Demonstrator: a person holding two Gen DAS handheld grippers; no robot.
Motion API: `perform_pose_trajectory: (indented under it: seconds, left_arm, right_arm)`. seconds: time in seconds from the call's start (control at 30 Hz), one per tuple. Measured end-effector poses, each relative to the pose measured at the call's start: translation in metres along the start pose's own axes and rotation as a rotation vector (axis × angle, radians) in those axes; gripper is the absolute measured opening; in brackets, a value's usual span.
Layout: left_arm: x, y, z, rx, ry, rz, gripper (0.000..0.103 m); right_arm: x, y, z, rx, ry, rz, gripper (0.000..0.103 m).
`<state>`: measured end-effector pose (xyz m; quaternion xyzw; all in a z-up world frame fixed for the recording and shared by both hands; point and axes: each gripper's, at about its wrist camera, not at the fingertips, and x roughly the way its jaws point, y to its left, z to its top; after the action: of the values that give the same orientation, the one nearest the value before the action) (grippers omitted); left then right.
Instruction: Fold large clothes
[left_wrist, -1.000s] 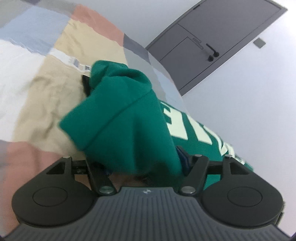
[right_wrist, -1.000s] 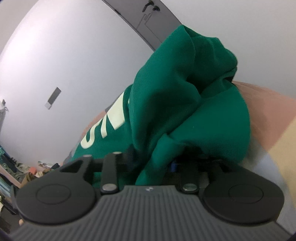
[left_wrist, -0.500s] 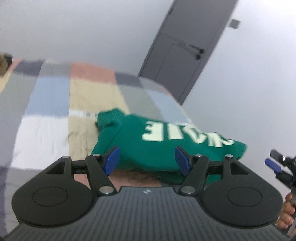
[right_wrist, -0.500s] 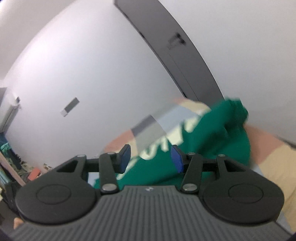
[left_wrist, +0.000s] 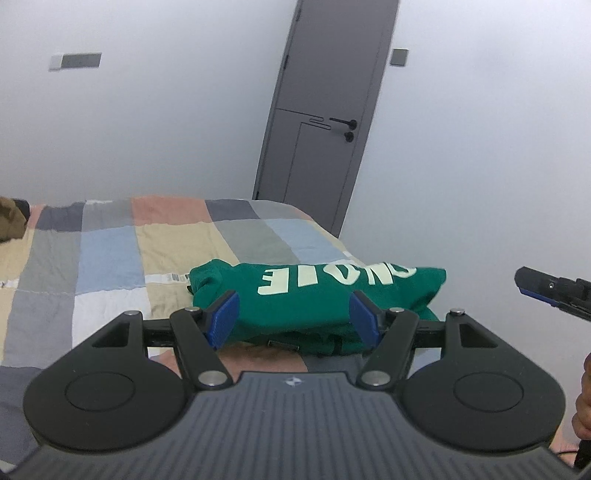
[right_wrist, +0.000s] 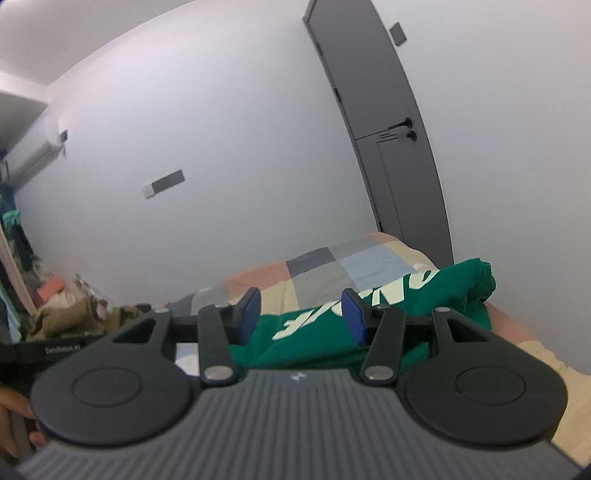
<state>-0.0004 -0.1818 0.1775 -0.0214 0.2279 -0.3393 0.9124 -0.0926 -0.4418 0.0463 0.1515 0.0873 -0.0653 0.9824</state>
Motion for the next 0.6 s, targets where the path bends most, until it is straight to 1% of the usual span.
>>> perform_pose_trajectory:
  seconds: [0.13, 0.37, 0.6]
  left_arm:
    - [-0.015, -0.013, -0.011, 0.047, -0.014, 0.004, 0.071]
    - [-0.030, -0.018, -0.032, 0.056, -0.028, 0.014, 0.071]
    - [-0.046, -0.022, -0.055, 0.067, -0.043, 0.053, 0.071]
  right_arm:
    - [-0.015, 0.013, -0.015, -0.028, 0.010, -0.003, 0.052]
    - [-0.034, 0.030, -0.036, -0.083, 0.012, -0.032, 0.052]
    - [-0.040, 0.038, -0.057, -0.126, 0.030, -0.064, 0.052]
